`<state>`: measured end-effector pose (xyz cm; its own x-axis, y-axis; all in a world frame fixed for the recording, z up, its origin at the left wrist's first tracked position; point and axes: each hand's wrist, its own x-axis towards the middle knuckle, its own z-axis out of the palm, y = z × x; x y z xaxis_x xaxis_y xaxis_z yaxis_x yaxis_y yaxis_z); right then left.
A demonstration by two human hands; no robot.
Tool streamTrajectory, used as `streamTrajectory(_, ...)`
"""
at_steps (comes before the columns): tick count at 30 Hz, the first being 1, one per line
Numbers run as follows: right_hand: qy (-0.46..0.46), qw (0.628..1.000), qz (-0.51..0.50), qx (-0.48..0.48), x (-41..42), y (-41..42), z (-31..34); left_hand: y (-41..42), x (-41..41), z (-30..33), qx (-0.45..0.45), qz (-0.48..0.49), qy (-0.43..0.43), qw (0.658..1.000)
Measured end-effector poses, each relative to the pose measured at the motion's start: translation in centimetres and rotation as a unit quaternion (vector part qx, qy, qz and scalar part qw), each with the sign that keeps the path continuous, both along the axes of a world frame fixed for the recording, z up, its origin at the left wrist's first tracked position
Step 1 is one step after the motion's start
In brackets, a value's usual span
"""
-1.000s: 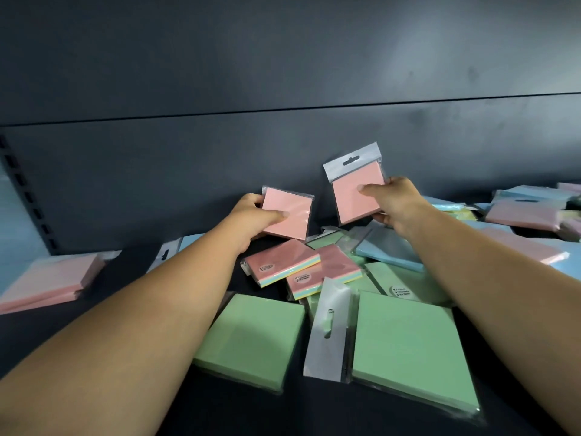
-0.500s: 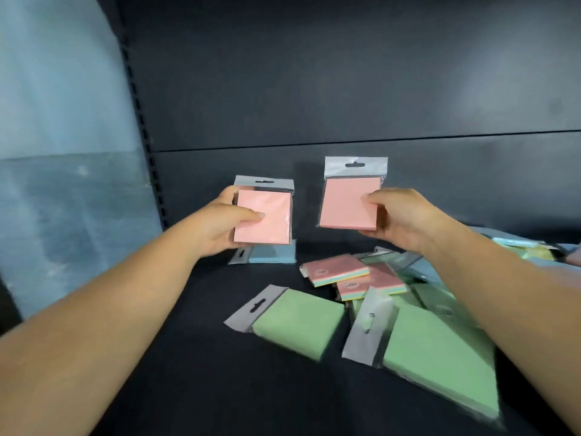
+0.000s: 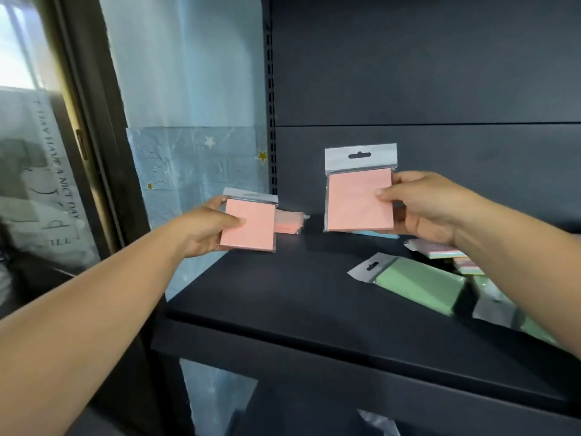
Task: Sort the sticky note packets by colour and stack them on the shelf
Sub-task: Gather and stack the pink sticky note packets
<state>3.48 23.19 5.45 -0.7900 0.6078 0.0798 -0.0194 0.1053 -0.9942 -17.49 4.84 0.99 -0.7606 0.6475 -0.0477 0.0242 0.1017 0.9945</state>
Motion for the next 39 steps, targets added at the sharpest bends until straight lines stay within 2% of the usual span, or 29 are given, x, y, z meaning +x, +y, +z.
streamTrajectory(6, -0.037, 0.999, -0.037, -0.005, -4.3, -3.7, -1.4, 1.5, -3.0, -2.1, 0.058, -0.046, 0.017, 0.997)
streamTrajectory(9, -0.039, 0.997, -0.066, -0.019, -6.1, -4.9, -1.9, 2.5, -4.7, -2.2, 0.049, -0.075, 0.085, 0.992)
streamTrajectory(16, -0.047, 0.988, -0.144, -0.029, -8.6, -5.9, -2.4, 5.1, -7.2, -3.6, -0.005, -0.132, 0.163, 0.978)
streamTrajectory(21, -0.064, 0.983, -0.171, -0.033, -9.3, -5.8, -2.9, 5.7, -7.0, -4.0, 0.009, -0.164, 0.165, 0.973)
streamTrajectory(24, -0.077, 0.98, -0.173, -0.052, -9.2, -5.7, -3.4, 5.9, -7.1, -4.6, -0.025, -0.139, 0.193, 0.971)
streamTrajectory(26, -0.094, 0.978, -0.173, -0.063, -9.3, -5.7, -3.9, 5.6, -7.2, -5.1, -0.016, -0.137, 0.171, 0.976)
streamTrajectory(31, -0.126, 0.976, -0.172, -0.05, -9.9, -5.8, -4.5, 3.9, -7.3, -6.2, 0.061, -0.145, 0.053, 0.986)
streamTrajectory(39, -0.229, 0.956, -0.155, 0.102, -12.3, -5.8, -4.7, 0.2, -5.0, -7.6, 0.041, -0.198, 0.006, 0.979)
